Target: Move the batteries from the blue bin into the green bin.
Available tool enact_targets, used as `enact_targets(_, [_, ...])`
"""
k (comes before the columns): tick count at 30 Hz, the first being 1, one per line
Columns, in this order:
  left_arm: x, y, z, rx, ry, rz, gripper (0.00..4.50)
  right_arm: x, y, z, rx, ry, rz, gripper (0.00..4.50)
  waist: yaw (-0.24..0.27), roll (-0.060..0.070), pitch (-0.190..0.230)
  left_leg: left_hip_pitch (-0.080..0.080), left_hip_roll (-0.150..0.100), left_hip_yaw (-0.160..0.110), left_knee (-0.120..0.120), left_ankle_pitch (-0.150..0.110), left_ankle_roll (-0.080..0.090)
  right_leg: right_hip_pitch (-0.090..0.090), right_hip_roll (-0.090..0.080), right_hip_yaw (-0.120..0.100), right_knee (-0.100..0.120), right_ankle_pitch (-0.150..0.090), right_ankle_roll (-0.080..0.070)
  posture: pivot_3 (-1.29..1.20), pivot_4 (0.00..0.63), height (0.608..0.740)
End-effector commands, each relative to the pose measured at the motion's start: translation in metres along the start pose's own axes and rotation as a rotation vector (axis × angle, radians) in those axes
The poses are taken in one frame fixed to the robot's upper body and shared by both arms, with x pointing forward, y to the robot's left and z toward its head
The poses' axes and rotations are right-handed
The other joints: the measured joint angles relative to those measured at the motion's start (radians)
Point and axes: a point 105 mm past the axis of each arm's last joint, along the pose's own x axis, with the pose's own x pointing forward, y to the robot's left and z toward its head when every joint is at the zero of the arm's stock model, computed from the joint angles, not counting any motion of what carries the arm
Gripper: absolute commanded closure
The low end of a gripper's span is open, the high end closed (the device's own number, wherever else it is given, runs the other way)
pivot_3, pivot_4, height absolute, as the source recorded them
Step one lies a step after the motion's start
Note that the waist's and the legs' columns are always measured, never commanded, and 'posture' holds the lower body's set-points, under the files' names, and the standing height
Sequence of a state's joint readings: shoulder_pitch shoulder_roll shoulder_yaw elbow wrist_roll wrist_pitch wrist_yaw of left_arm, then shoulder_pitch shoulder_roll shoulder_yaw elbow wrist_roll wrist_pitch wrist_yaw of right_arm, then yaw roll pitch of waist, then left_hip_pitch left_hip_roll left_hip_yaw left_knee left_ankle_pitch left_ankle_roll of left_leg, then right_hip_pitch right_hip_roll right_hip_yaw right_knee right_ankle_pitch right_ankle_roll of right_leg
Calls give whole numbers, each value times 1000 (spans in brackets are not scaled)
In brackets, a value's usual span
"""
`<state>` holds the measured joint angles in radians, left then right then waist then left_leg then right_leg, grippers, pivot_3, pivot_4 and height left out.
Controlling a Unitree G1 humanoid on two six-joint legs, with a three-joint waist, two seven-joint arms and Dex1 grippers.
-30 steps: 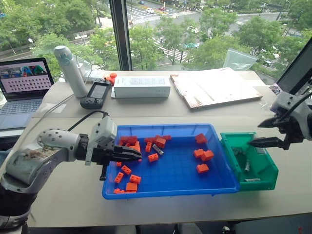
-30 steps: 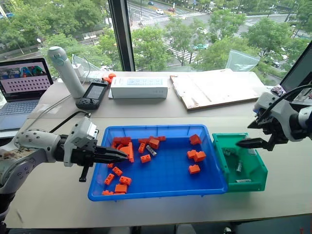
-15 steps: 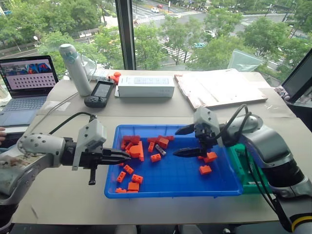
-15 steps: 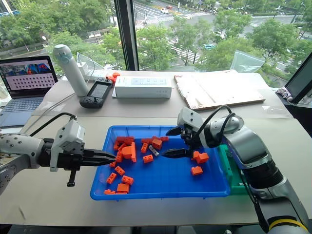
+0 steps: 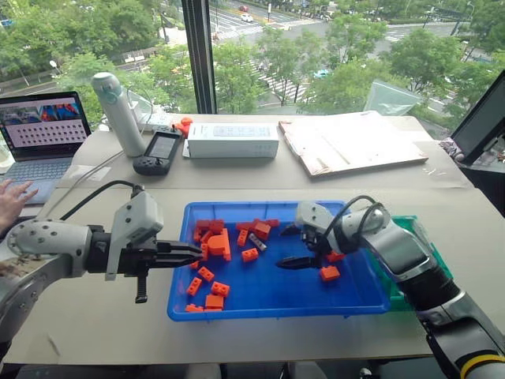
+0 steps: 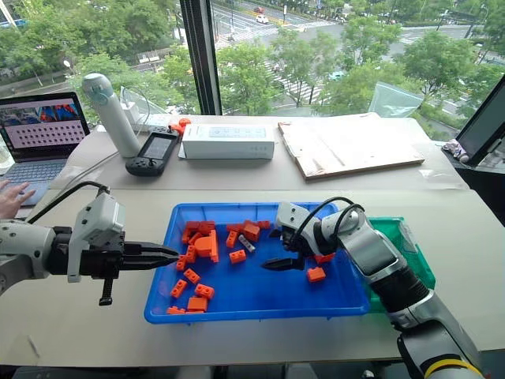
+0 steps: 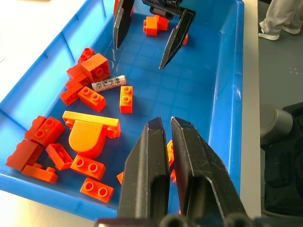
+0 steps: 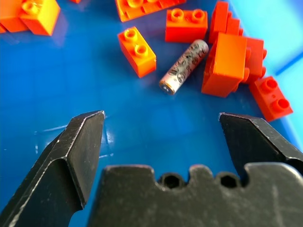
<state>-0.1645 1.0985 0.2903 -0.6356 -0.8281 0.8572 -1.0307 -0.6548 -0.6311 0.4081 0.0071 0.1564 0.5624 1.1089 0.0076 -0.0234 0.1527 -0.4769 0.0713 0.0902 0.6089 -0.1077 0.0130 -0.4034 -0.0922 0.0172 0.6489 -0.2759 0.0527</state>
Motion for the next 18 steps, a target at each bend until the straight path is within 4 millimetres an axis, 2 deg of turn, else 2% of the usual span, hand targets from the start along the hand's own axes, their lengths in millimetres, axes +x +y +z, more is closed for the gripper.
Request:
enact_targets(1, [-4,-4,7,36,5,14,4148,2,-2,3,-36,-10,-1,22,1,0,0,0,0,0,0,0,0,0,0,0,0,0,0,0,150,740])
enact_targets(9, [-7,-3,8,29,9,23,4148,25,-1,6,-23,-20,24,22,-2,0,0,0,0,0,0,0,0,0,0,0,0,0,0,0,150,740])
enact_targets(13, [-8,-2,8,31,13,26,4148,37,-6,11,-21,-30,6,22,-5,0,0,0,0,0,0,0,-1,0,0,0,0,0,0,0,150,740])
enact_targets(17, [-9,-2,8,32,14,30,4148,43,-17,8,-22,-16,-47,22,-5,0,0,0,0,0,0,0,-1,0,0,0,0,0,0,0,150,740])
enact_targets(18, [-9,-2,8,32,15,31,4148,44,-19,5,-24,-4,-58,263,-5,0,0,0,0,0,0,0,-1,0,0,-1,0,0,0,0,150,740])
